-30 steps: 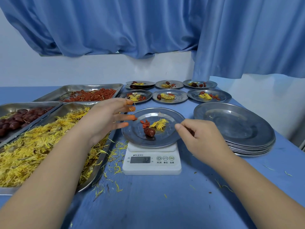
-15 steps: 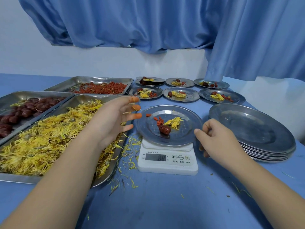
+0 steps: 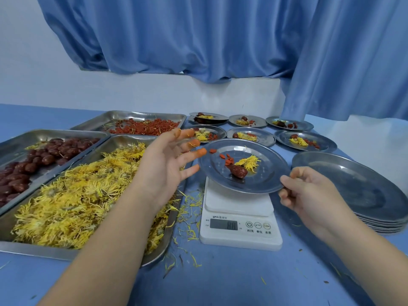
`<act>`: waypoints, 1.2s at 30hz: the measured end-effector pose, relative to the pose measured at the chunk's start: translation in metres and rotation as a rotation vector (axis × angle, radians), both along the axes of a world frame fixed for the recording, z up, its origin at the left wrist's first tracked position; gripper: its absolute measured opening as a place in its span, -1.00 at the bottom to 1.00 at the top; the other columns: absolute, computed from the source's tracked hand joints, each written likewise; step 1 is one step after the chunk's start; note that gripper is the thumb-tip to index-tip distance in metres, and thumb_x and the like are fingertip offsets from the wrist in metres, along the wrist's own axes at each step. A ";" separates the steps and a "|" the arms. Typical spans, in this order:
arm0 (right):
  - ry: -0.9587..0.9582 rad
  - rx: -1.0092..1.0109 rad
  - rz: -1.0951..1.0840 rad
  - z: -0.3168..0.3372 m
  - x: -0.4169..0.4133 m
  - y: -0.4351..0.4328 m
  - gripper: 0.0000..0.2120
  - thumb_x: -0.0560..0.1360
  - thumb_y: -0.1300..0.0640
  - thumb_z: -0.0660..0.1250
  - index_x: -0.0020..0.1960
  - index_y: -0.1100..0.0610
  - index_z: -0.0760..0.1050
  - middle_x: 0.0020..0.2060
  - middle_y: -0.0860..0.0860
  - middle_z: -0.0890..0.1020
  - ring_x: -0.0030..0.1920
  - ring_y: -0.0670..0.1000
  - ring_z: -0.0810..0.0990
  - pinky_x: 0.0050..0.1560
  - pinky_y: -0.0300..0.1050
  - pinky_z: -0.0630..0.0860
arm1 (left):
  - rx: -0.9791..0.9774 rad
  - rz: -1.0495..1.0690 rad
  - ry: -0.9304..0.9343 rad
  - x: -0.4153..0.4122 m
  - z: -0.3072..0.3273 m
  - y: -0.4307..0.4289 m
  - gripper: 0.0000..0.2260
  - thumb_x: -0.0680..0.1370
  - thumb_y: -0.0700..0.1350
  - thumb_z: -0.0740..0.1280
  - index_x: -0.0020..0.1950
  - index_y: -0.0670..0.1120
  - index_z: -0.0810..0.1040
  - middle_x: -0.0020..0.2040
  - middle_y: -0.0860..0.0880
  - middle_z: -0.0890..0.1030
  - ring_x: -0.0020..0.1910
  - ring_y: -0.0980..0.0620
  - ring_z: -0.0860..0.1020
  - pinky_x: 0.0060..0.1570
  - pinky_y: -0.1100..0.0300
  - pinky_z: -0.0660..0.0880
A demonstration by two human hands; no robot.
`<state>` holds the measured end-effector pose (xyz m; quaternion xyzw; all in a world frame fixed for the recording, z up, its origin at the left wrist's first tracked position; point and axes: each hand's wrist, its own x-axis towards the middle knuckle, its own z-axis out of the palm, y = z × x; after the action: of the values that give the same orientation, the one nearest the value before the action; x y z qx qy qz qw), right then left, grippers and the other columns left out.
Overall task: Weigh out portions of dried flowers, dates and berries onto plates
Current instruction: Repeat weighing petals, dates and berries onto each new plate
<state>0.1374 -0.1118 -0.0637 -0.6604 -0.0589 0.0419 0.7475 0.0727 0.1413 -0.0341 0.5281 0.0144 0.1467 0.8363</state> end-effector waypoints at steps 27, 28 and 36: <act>0.163 -0.067 -0.138 0.020 0.207 0.216 -0.83 0.54 0.43 0.09 0.06 0.27 0.38 -0.33 0.11 0.46 -0.44 -0.02 0.44 -0.66 -0.37 0.33 | -0.704 0.123 -0.081 0.000 0.003 0.023 -0.60 0.60 0.14 0.14 0.15 -0.10 0.61 0.05 -0.11 0.71 0.06 -0.13 0.67 0.20 -0.09 0.47; 0.164 -0.085 -0.143 0.018 0.210 0.221 -0.77 0.54 0.42 0.10 0.15 0.28 0.39 -0.35 0.12 0.46 -0.43 -0.01 0.44 -0.66 -0.37 0.34 | -0.707 0.126 -0.078 0.000 0.003 0.023 -0.60 0.60 0.14 0.14 0.14 -0.10 0.61 0.04 -0.11 0.71 0.05 -0.13 0.67 0.19 -0.08 0.48; 0.223 -0.214 -0.157 0.004 0.223 0.227 -0.64 0.55 0.42 0.11 0.34 0.32 0.35 -0.34 0.14 0.50 -0.45 -0.02 0.45 -0.64 -0.33 0.39 | -0.742 0.136 -0.072 -0.001 0.003 0.023 -0.61 0.60 0.13 0.15 0.12 -0.10 0.62 0.02 -0.11 0.71 0.01 -0.11 0.69 0.11 -0.05 0.50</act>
<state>0.3608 0.1153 -0.0598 -0.7301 0.0811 0.0624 0.6757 0.0720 0.1643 -0.0308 0.1814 0.0720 0.2052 0.9591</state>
